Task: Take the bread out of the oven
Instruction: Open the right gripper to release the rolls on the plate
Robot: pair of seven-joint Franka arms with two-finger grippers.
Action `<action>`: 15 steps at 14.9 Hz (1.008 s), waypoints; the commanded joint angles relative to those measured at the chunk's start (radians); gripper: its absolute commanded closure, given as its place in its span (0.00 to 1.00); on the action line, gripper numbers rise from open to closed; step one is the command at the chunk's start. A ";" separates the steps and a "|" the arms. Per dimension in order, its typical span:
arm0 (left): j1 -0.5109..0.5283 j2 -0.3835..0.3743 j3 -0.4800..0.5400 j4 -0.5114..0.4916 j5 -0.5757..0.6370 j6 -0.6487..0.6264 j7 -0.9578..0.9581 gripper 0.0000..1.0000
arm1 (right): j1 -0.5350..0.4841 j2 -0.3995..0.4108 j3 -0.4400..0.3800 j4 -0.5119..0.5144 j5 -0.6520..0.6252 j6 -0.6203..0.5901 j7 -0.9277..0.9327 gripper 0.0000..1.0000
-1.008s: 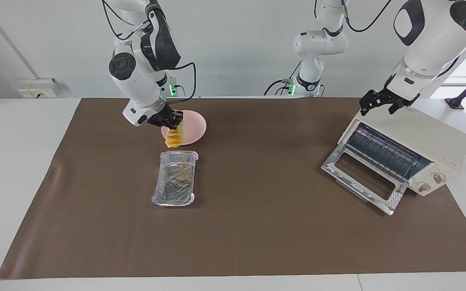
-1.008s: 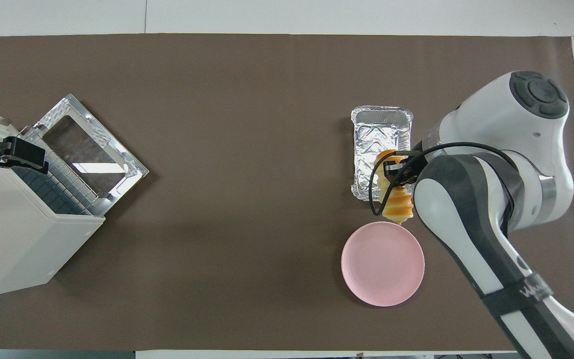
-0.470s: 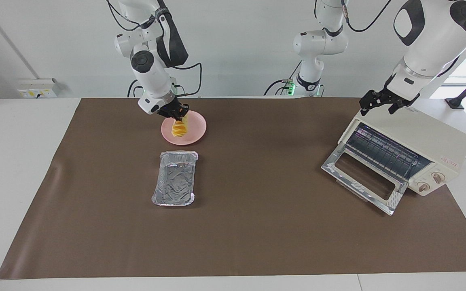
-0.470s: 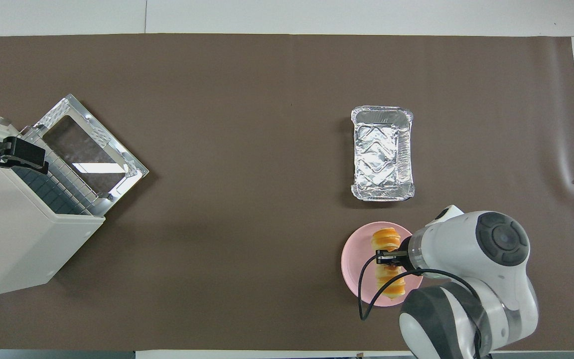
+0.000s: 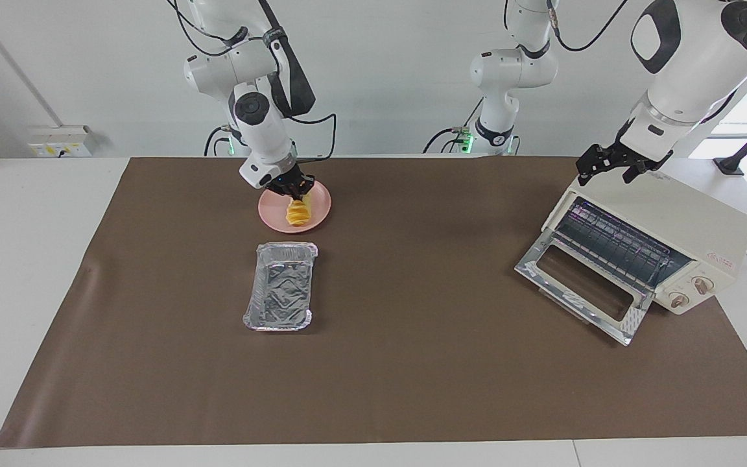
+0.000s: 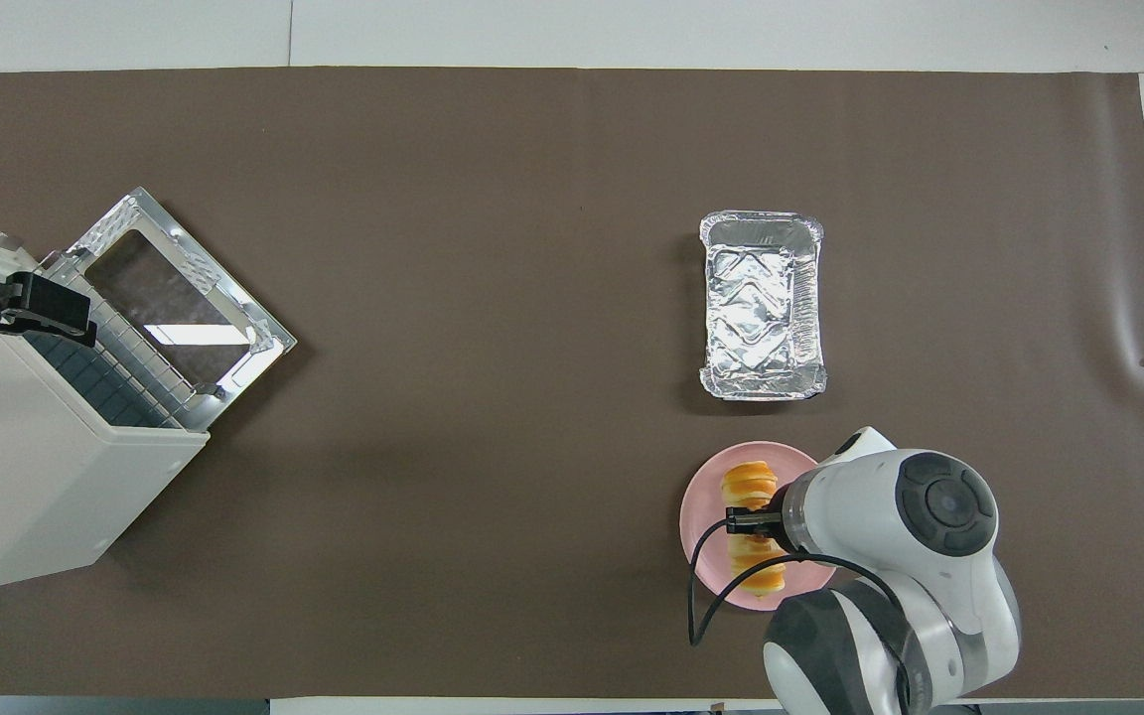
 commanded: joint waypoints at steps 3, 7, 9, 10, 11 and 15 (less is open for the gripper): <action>-0.003 -0.012 0.006 -0.010 -0.005 0.005 0.001 0.00 | -0.003 -0.017 -0.002 -0.027 0.002 0.021 -0.004 0.82; -0.003 -0.012 0.006 -0.010 -0.005 0.005 0.001 0.00 | -0.009 -0.011 -0.002 -0.001 0.001 0.012 -0.017 0.00; -0.003 -0.012 0.006 -0.010 -0.005 0.005 0.003 0.00 | -0.029 -0.013 -0.006 0.083 0.002 -0.038 -0.017 0.00; -0.003 -0.012 0.006 -0.010 -0.005 0.005 0.001 0.00 | -0.058 -0.013 -0.006 0.155 -0.007 -0.121 -0.015 0.00; -0.003 -0.012 0.007 -0.010 -0.005 0.005 0.001 0.00 | -0.089 -0.013 -0.006 0.233 -0.015 -0.205 -0.017 0.00; -0.003 -0.012 0.006 -0.010 -0.005 0.005 0.001 0.00 | -0.160 -0.004 -0.008 0.488 -0.185 -0.382 -0.073 0.00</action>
